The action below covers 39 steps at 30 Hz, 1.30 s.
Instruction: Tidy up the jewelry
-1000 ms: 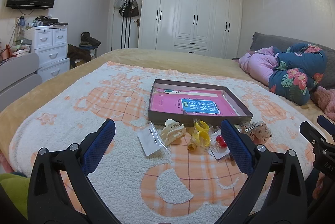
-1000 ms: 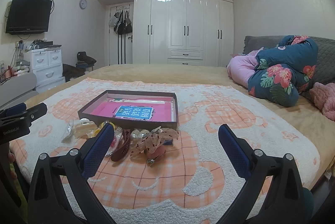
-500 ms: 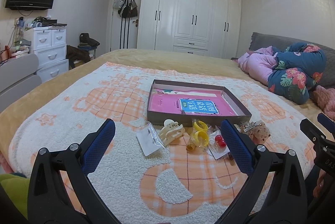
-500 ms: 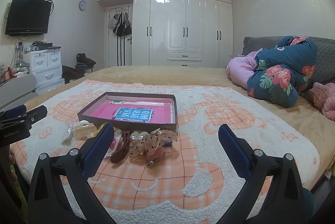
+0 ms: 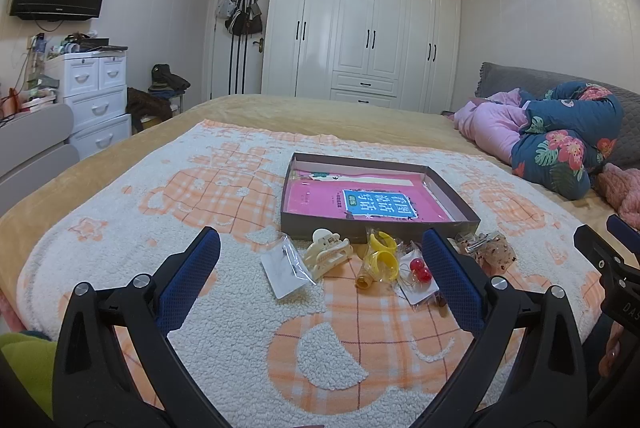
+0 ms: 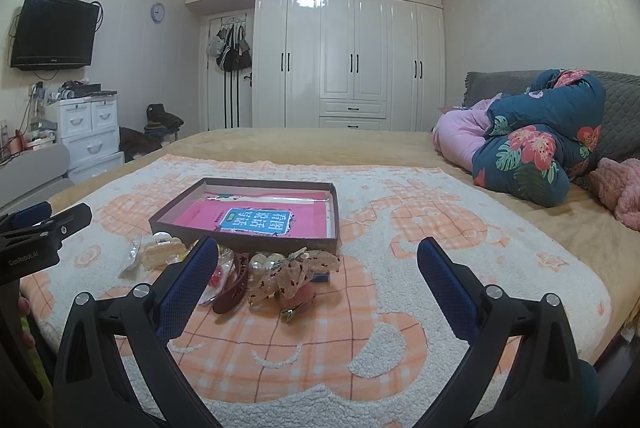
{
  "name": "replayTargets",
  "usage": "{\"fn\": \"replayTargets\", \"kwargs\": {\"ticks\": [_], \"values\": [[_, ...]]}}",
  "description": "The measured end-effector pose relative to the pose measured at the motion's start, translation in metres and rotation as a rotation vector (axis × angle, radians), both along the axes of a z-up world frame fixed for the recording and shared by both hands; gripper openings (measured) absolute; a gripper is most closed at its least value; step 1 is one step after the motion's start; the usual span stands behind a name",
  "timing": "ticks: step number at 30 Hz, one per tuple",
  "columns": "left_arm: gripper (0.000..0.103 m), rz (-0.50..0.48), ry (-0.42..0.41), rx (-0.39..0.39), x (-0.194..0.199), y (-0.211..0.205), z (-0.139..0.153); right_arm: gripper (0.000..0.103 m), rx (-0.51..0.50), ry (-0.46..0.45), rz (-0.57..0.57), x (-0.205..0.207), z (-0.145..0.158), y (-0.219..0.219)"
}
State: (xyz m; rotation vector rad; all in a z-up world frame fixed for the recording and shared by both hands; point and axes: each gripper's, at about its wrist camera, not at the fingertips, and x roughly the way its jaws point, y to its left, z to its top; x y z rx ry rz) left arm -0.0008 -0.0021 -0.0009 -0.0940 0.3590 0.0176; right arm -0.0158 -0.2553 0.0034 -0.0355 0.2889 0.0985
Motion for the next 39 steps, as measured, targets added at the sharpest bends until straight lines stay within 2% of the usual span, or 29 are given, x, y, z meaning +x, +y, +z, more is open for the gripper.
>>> {"fn": "replayTargets", "kwargs": {"ticks": [29,39], "values": [[0.092,0.002,0.017,-0.006,0.005,0.002,-0.004,0.097,-0.011,-0.008,0.036,0.006,-0.004,0.004],[0.092,0.023,0.065,-0.027,0.015,0.019,-0.012,0.097,-0.027,0.058,0.077,0.027,-0.011,0.013]]}}
